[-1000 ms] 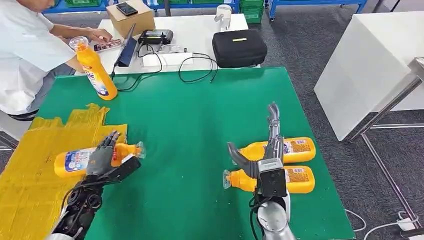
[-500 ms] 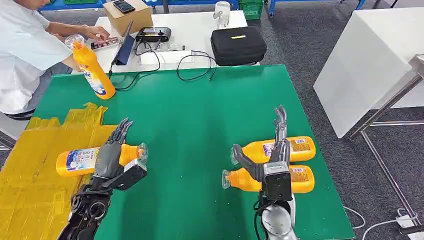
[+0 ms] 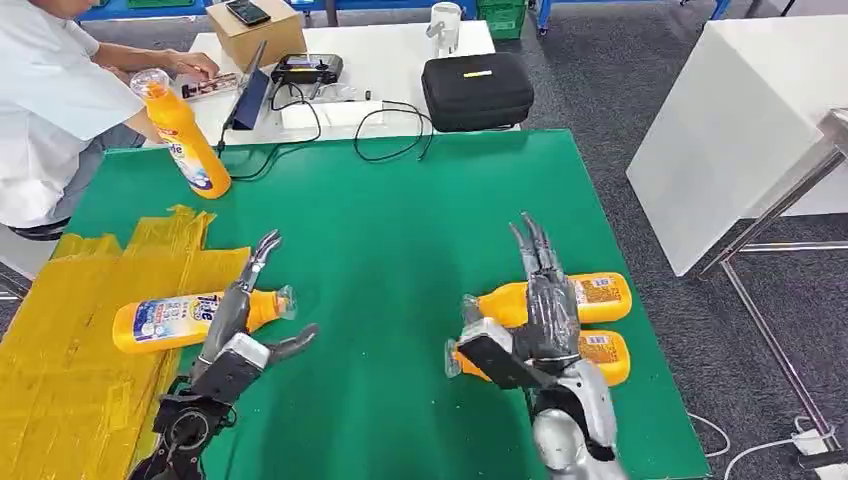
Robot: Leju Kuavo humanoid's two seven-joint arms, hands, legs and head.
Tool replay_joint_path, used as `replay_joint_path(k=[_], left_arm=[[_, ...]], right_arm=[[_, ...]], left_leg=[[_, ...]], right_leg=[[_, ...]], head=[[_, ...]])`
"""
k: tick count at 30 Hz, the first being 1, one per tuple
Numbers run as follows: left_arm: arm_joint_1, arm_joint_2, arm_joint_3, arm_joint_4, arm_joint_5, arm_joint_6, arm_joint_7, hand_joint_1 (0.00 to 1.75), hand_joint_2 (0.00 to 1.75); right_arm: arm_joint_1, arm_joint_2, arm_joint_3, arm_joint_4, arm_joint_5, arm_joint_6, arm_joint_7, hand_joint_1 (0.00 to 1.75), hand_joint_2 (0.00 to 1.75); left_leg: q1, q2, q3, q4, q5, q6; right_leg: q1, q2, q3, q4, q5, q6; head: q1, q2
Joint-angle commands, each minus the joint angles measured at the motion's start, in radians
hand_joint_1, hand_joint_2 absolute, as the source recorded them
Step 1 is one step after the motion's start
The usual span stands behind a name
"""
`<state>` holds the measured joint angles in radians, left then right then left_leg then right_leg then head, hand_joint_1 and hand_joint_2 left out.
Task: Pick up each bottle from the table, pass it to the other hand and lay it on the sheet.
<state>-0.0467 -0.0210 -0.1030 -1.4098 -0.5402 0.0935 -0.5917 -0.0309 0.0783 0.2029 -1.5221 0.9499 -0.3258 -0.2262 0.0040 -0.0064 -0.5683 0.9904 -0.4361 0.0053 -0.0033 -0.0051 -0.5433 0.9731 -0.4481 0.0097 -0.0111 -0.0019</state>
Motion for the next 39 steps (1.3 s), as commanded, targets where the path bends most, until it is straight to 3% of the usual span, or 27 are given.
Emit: replay_joint_path(k=[1,3,8,14,36,39], left_arm=[[0.004,-0.035,-0.011,-0.041,0.032,-0.051,-0.014,0.0,1.75],[-0.011,-0.042,-0.014,-0.002,0.036,-0.052,-0.016,0.0,1.75],[-0.034,-0.054,-0.023,0.055,0.056,-0.056,-0.033,0.0,1.75],[-0.056,-0.056,-0.024,0.104,0.079,-0.059,-0.045,0.0,1.75],[-0.08,-0.053,-0.038,0.153,0.096,-0.056,-0.056,0.0,1.75],[-0.098,-0.048,-0.052,0.175,0.11,-0.059,-0.061,0.0,1.75]], right_arm=[[-0.176,-0.307,0.015,0.191,0.049,0.16,0.021,0.0,1.75],[-0.259,-0.383,0.001,0.278,0.028,0.22,-0.014,0.0,1.75],[-0.415,-0.46,0.023,0.458,0.01,0.32,-0.059,0.0,1.75],[-0.514,-0.495,0.071,0.642,-0.012,0.356,-0.091,0.0,1.75],[-0.511,-0.535,0.128,0.724,-0.088,0.398,-0.158,0.0,1.75],[-0.468,-0.565,0.189,0.719,-0.138,0.444,-0.215,0.0,1.75]], left_leg=[[0.001,0.0,0.0,0.002,0.0,0.001],[0.0,0.001,0.0,0.001,0.0,0.001],[-0.001,0.001,-0.001,0.002,0.001,0.002],[0.0,0.0,-0.001,0.003,0.002,0.002],[0.0,0.0,-0.002,0.003,0.001,0.002],[0.0,-0.002,-0.001,0.003,0.001,0.002]], right_leg=[[0.001,0.0,0.001,-0.002,0.001,0.002],[0.0,0.0,0.001,-0.001,0.002,0.002],[-0.001,0.002,0.0,0.0,0.003,0.004],[-0.001,0.0,0.0,-0.001,0.004,0.005],[-0.001,0.001,-0.001,0.0,0.004,0.005],[0.0,-0.001,0.0,-0.001,0.003,0.005]], head=[[0.0,0.0],[-0.001,0.0],[-0.001,0.0],[-0.001,0.0],[-0.001,0.0],[-0.001,0.0]])
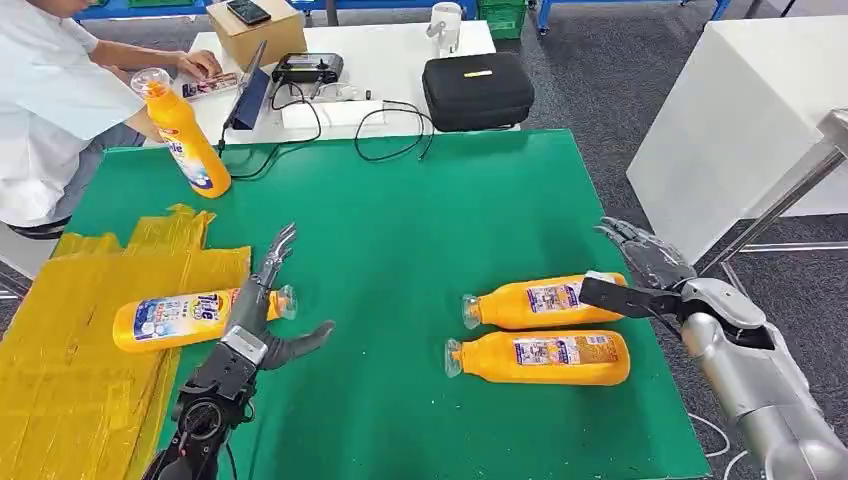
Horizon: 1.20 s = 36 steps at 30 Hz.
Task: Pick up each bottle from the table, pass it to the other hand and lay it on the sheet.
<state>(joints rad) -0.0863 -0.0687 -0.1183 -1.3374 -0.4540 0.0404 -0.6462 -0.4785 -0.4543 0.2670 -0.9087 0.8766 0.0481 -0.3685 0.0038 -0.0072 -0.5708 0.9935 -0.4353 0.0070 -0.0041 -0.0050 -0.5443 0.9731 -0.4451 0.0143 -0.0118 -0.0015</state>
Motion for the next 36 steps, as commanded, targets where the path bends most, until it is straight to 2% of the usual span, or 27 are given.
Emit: replay_joint_path(k=[1,8,14,19,29,30,31,32,33,34,36], left_arm=[[-0.058,0.0,-0.036,0.103,0.023,-0.006,-0.007,0.0,1.75],[-0.068,-0.002,-0.051,0.122,0.031,-0.008,-0.009,0.0,1.75],[-0.075,-0.008,-0.068,0.13,0.033,-0.009,-0.011,0.0,1.75],[-0.084,-0.009,-0.087,0.144,0.039,-0.01,-0.01,0.0,1.75],[-0.085,-0.009,-0.091,0.148,0.04,-0.01,-0.009,0.0,1.75],[-0.086,-0.01,-0.092,0.151,0.041,-0.01,-0.008,0.0,1.75],[-0.086,-0.01,-0.093,0.151,0.041,-0.01,-0.008,0.0,1.75],[-0.085,-0.011,-0.095,0.151,0.042,-0.009,-0.007,0.0,1.75],[-0.085,-0.011,-0.096,0.151,0.043,-0.009,-0.006,0.0,1.75],[-0.084,-0.011,-0.096,0.15,0.044,-0.008,-0.005,0.0,1.75],[-0.081,-0.011,-0.096,0.148,0.045,-0.007,-0.002,0.0,1.75]], right_arm=[[-0.02,-0.032,0.125,0.106,-0.065,0.071,-0.072,0.0,1.75],[-0.003,-0.007,0.167,0.122,-0.086,0.076,-0.077,0.0,1.75],[0.035,0.06,0.196,0.165,-0.091,0.046,-0.087,0.0,1.75],[0.007,0.131,0.234,0.265,-0.055,-0.012,-0.08,0.0,1.75],[0.006,0.146,0.243,0.285,-0.048,-0.015,-0.078,0.0,1.75],[0.005,0.157,0.247,0.302,-0.039,-0.03,-0.07,0.37,1.75],[0.01,0.164,0.249,0.305,-0.035,-0.04,-0.066,1.33,1.75],[0.008,0.178,0.253,0.326,-0.023,-0.062,-0.052,1.03,1.75],[0.005,0.185,0.254,0.34,-0.018,-0.068,-0.045,1.48,1.75],[0.001,0.195,0.257,0.358,-0.007,-0.088,-0.037,1.75,1.75],[0.0,0.21,0.252,0.374,-0.001,-0.107,-0.027,1.75,1.75]], left_leg=[[0.001,-0.001,0.001,0.0,0.0,0.0],[0.001,0.001,0.001,0.0,0.0,0.0],[0.002,0.001,0.002,-0.001,0.0,-0.001],[0.002,0.002,0.002,-0.001,0.0,-0.001],[0.002,0.003,0.003,0.0,0.001,0.0],[0.002,0.003,0.004,-0.001,0.001,0.0],[0.002,0.003,0.004,-0.001,0.001,0.0],[0.002,0.003,0.005,-0.001,0.001,0.0],[0.002,0.003,0.004,-0.001,0.001,-0.001],[0.002,0.003,0.006,-0.001,0.001,0.0],[0.002,0.003,0.007,-0.001,0.001,0.0]], right_leg=[[0.001,-0.001,0.002,-0.001,0.0,0.0],[0.001,0.0,0.002,-0.001,0.0,0.0],[0.002,0.0,0.003,-0.003,0.001,0.0],[0.002,0.001,0.002,-0.002,0.001,0.0],[0.003,0.002,0.003,-0.003,0.002,0.0],[0.002,0.002,0.004,-0.002,0.001,0.0],[0.002,0.003,0.004,-0.003,0.002,0.001],[0.002,0.002,0.004,-0.002,0.002,0.0],[0.003,0.002,0.005,-0.003,0.002,0.001],[0.002,0.002,0.005,-0.003,0.002,0.0],[0.002,0.003,0.006,-0.003,0.002,0.001]], head=[[0.0,0.0],[0.0,0.0],[-0.001,0.0],[0.0,0.0],[0.0,0.0],[0.0,0.0],[0.0,0.0],[0.0,0.0],[0.0,0.0],[0.0,0.0],[0.0,0.0]])
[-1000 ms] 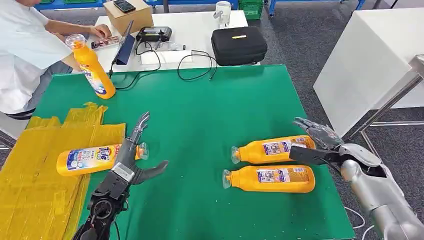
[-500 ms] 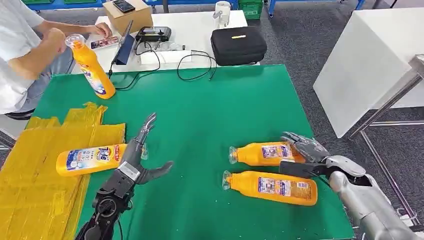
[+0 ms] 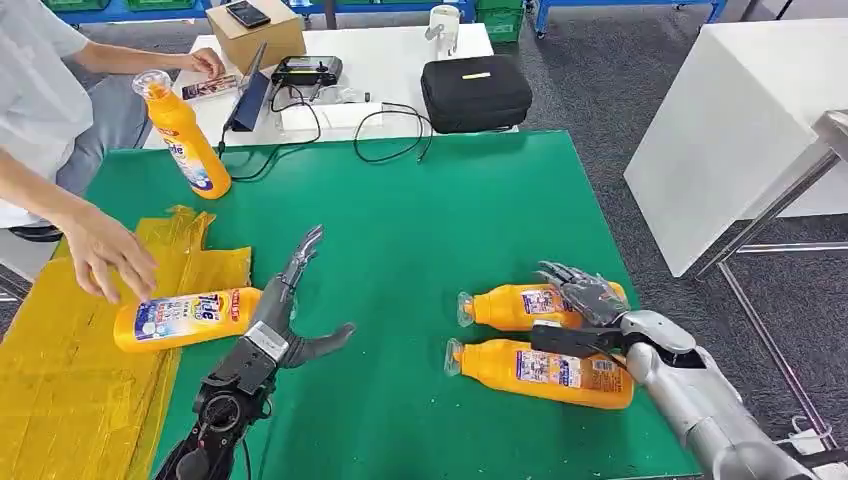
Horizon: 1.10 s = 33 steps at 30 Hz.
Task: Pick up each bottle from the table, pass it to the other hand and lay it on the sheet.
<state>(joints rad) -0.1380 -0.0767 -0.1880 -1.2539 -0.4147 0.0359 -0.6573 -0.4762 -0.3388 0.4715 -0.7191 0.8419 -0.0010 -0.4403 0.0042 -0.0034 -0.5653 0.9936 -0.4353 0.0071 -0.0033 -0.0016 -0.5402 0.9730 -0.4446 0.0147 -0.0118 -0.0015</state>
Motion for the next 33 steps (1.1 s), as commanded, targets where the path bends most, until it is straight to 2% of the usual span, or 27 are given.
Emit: replay_joint_path(k=[1,9,15,18,21,22,24,25,27,29,31,33], left_arm=[[-0.028,-0.003,-0.026,0.064,0.005,-0.002,0.009,0.0,1.75],[-0.025,-0.003,-0.028,0.068,0.007,-0.003,0.011,0.0,1.75],[-0.016,-0.006,-0.024,0.065,0.008,-0.003,0.011,0.0,1.75],[-0.003,-0.013,-0.017,0.046,0.004,0.001,0.018,0.0,1.75],[0.005,-0.013,-0.015,0.033,0.0,0.0,0.023,0.0,1.75],[0.013,-0.019,-0.007,0.02,-0.005,0.002,0.032,0.0,1.75],[0.031,-0.028,0.002,-0.013,-0.02,-0.004,0.05,0.0,1.75],[0.038,-0.033,0.004,-0.026,-0.026,-0.011,0.056,0.0,1.75],[0.043,-0.041,0.004,-0.037,-0.03,-0.02,0.063,0.0,1.75],[0.04,-0.05,0.001,-0.034,-0.039,-0.026,0.07,0.0,1.75],[0.033,-0.058,-0.005,-0.023,-0.043,-0.03,0.074,0.0,1.75],[0.03,-0.061,-0.008,-0.016,-0.043,-0.031,0.076,0.0,1.75]], right_arm=[[-0.003,0.096,0.049,0.186,0.039,-0.065,0.051,1.75,1.75],[-0.025,0.098,0.049,0.224,0.071,-0.064,0.088,1.75,1.75],[-0.041,0.106,0.035,0.222,0.085,-0.108,0.127,1.75,1.75],[-0.057,0.125,-0.009,0.192,0.095,-0.191,0.186,1.75,1.75],[-0.063,0.135,-0.018,0.172,0.105,-0.173,0.2,1.75,1.75],[-0.053,0.166,-0.089,0.137,0.093,-0.284,0.255,1.75,1.75],[-0.021,0.24,-0.218,0.025,0.049,-0.356,0.251,1.75,1.75],[0.014,0.274,-0.277,-0.089,0.043,-0.384,0.256,1.75,1.75],[0.069,0.315,-0.344,-0.258,0.02,-0.411,0.243,1.75,1.75],[0.132,0.351,-0.405,-0.447,-0.019,-0.411,0.222,1.75,1.75],[0.169,0.379,-0.441,-0.557,-0.065,-0.416,0.187,1.75,1.75],[0.183,0.384,-0.444,-0.587,-0.064,-0.416,0.189,1.75,1.75]], left_leg=[[0.002,0.0,0.001,-0.001,0.001,-0.001],[0.002,0.001,0.004,-0.001,0.001,0.0],[0.001,0.003,0.007,-0.001,0.0,0.0],[0.001,0.004,0.006,0.0,0.001,0.001],[0.001,0.005,0.005,0.0,0.001,0.001],[0.001,0.006,0.002,0.0,0.002,0.001],[0.0,0.006,0.003,0.0,0.002,0.004],[0.001,0.007,0.0,0.001,0.003,0.004],[0.001,0.01,-0.004,0.001,0.002,0.003],[0.0,0.008,-0.006,0.001,0.004,0.005],[0.0,0.005,-0.008,0.001,0.004,0.004],[0.001,0.003,-0.008,0.002,0.003,0.004]], right_leg=[[0.002,-0.001,0.002,-0.003,0.002,0.0],[0.002,0.001,0.003,-0.002,0.002,0.0],[0.001,0.003,0.006,-0.001,0.002,0.001],[0.001,0.003,0.004,-0.001,0.003,0.001],[0.001,0.005,0.003,-0.001,0.003,0.001],[0.001,0.005,0.001,-0.001,0.005,0.002],[0.0,0.005,0.001,0.0,0.005,0.0],[0.001,0.006,-0.002,0.0,0.007,0.001],[0.001,0.01,-0.005,0.001,0.007,0.001],[0.0,0.007,-0.007,0.002,0.007,0.001],[0.0,0.006,-0.009,0.002,0.006,0.002],[0.001,0.004,-0.009,0.003,0.005,0.001]], head=[[0.0,0.0],[0.0,0.0],[0.0,0.0],[0.0,0.0],[0.0,0.0],[0.0,0.0],[0.0,0.0],[0.0,0.0],[0.0,0.0],[0.0,0.0],[-0.001,0.0],[0.0,0.0]])
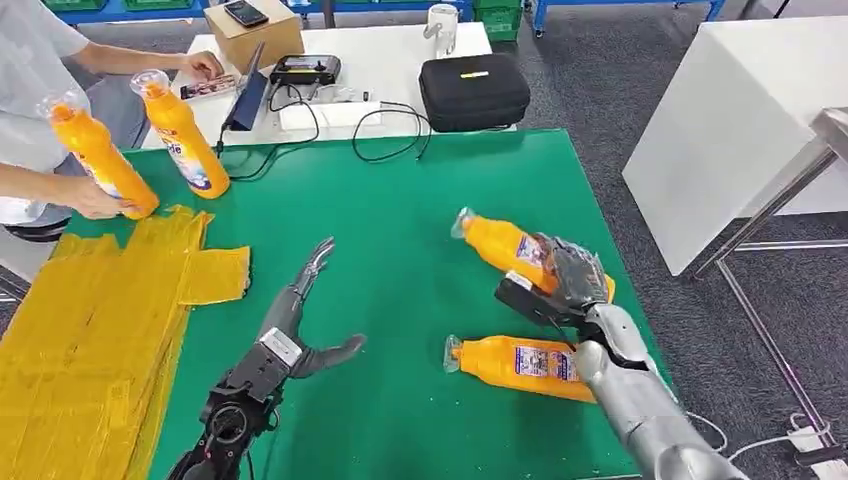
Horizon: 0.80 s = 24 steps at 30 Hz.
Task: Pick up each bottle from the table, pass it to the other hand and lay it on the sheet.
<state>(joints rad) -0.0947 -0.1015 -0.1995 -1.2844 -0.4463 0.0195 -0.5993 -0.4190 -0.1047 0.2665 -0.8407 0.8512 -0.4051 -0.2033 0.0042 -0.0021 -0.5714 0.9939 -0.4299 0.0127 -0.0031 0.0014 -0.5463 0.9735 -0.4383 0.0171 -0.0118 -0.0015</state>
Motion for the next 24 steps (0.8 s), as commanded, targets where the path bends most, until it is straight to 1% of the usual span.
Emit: replay_joint_path(k=[1,3,6,7,9,12,14,17,21,22,24], left_arm=[[-0.014,-0.036,0.003,0.015,-0.011,-0.015,0.018,0.0,1.75],[-0.014,-0.035,0.004,0.015,-0.011,-0.015,0.018,0.0,1.75],[-0.014,-0.035,0.004,0.016,-0.012,-0.015,0.018,0.0,1.75],[-0.014,-0.036,0.006,0.017,-0.012,-0.015,0.018,0.0,1.75],[-0.019,-0.043,0.001,0.028,-0.017,-0.018,0.021,0.0,1.75],[-0.026,-0.055,-0.005,0.053,-0.019,-0.02,0.025,0.0,1.75],[-0.035,-0.061,-0.018,0.079,-0.019,-0.022,0.026,0.0,1.75],[-0.047,-0.063,-0.033,0.097,-0.017,-0.031,0.033,0.0,1.75],[-0.047,-0.064,-0.034,0.097,-0.017,-0.031,0.033,0.0,1.75],[-0.047,-0.061,-0.035,0.094,-0.015,-0.033,0.035,0.0,1.75],[-0.05,-0.053,-0.047,0.091,-0.009,-0.049,0.043,0.0,1.75]], right_arm=[[0.126,0.15,-0.239,-0.466,-0.073,-0.012,-0.048,1.75,1.75],[0.131,0.148,-0.242,-0.462,-0.073,-0.013,-0.049,1.75,1.75],[0.126,0.149,-0.242,-0.452,-0.073,-0.011,-0.049,1.75,1.75],[0.125,0.159,-0.252,-0.449,-0.085,-0.03,-0.083,1.75,1.75],[0.153,0.19,-0.264,-0.517,-0.103,-0.058,-0.109,1.75,1.75],[0.196,0.225,-0.256,-0.612,-0.093,-0.105,-0.105,1.75,1.75],[0.225,0.243,-0.24,-0.67,-0.137,-0.137,-0.142,1.75,1.75],[0.252,0.248,-0.194,-0.7,-0.21,-0.075,-0.174,1.75,1.75],[0.253,0.251,-0.19,-0.697,-0.21,-0.075,-0.175,1.75,1.75],[0.25,0.247,-0.192,-0.688,-0.212,-0.078,-0.18,1.75,1.75],[0.248,0.243,-0.156,-0.667,-0.327,0.093,-0.205,1.75,1.75]], left_leg=[[0.0,-0.002,-0.003,0.002,-0.001,-0.001],[0.001,-0.005,-0.004,0.002,-0.002,-0.001],[0.0,-0.003,-0.007,0.001,0.0,0.0],[0.0,-0.002,-0.007,0.001,-0.001,0.0],[0.0,-0.001,-0.008,0.001,-0.001,0.0],[-0.001,-0.004,-0.009,0.001,0.0,0.0],[0.0,-0.003,-0.008,0.002,-0.002,-0.001],[-0.001,-0.003,-0.009,0.0,0.0,-0.001],[0.001,-0.003,-0.007,0.002,-0.002,-0.001],[-0.001,-0.002,-0.009,0.0,0.0,0.0],[0.0,-0.002,-0.009,0.0,-0.001,0.0]], right_leg=[[0.0,-0.003,-0.002,0.002,-0.002,0.0],[0.001,-0.006,-0.003,0.001,-0.003,0.0],[0.0,-0.005,-0.006,0.0,-0.001,0.001],[0.001,-0.004,-0.005,0.001,-0.001,0.001],[0.0,-0.002,-0.007,0.001,-0.001,0.0],[-0.001,-0.006,-0.008,0.001,-0.001,0.0],[0.0,-0.005,-0.007,0.001,-0.002,0.0],[-0.001,-0.004,-0.008,0.0,-0.001,0.0],[0.001,-0.004,-0.006,0.0,-0.002,0.0],[-0.001,-0.003,-0.009,0.0,-0.001,0.0],[0.0,-0.003,-0.008,0.0,-0.001,0.0]], head=[[0.0,0.0],[0.0,0.0],[0.0,0.0],[0.0,0.0],[0.0,0.0],[0.0,0.0],[0.0,0.0],[0.0,0.0],[0.0,0.0],[0.0,0.0],[0.0,0.0]])
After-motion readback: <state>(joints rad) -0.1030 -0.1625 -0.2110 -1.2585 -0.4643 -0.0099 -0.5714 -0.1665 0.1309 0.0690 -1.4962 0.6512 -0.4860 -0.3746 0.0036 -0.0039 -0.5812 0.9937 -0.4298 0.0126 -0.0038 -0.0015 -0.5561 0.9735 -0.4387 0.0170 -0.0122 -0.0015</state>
